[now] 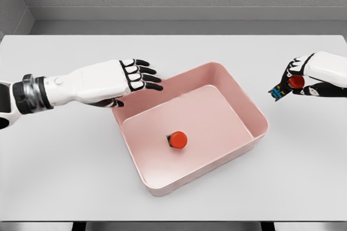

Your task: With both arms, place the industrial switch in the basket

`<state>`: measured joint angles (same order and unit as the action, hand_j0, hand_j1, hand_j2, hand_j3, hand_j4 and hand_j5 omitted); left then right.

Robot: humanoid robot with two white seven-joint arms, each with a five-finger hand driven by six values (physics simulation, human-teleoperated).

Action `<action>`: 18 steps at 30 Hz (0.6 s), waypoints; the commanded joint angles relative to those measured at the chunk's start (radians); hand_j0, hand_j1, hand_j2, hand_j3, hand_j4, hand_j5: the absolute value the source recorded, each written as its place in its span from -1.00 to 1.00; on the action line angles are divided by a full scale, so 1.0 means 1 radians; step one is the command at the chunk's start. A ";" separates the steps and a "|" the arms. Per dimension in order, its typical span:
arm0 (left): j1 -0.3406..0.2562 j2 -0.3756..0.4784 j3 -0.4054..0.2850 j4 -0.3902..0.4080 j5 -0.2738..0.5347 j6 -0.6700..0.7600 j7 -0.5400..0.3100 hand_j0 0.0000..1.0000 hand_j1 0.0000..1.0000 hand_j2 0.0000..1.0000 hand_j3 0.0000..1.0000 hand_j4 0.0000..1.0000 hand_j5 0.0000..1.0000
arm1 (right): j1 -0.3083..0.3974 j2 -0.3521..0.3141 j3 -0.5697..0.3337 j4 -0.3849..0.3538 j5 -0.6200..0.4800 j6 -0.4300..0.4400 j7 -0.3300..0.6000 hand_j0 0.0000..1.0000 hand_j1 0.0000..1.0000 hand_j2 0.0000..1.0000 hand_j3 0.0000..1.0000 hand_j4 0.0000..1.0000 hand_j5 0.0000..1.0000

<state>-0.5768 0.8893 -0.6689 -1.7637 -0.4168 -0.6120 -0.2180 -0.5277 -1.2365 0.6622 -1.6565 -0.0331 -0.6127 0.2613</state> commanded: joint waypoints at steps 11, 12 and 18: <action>0.000 0.217 0.002 0.015 0.101 0.001 0.009 1.00 1.00 1.00 1.00 1.00 1.00 | -0.026 0.086 -0.001 -0.005 -0.008 0.002 0.000 -0.12 -0.12 -0.12 -0.12 -0.12 -0.12; 0.000 0.217 0.002 0.015 0.101 0.001 0.009 1.00 1.00 1.00 1.00 1.00 1.00 | -0.035 0.095 0.000 -0.006 -0.008 0.002 0.000 -0.12 -0.12 -0.12 -0.12 -0.12 -0.12; 0.000 0.211 0.000 0.015 0.099 0.001 0.008 1.00 1.00 1.00 1.00 1.00 1.00 | -0.037 0.135 0.002 -0.014 -0.008 0.002 0.003 -0.12 -0.12 -0.12 -0.12 -0.12 -0.12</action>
<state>-0.5768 1.1014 -0.6689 -1.7488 -0.3239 -0.6120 -0.2106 -0.5645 -1.1141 0.6643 -1.6665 -0.0337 -0.6124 0.2633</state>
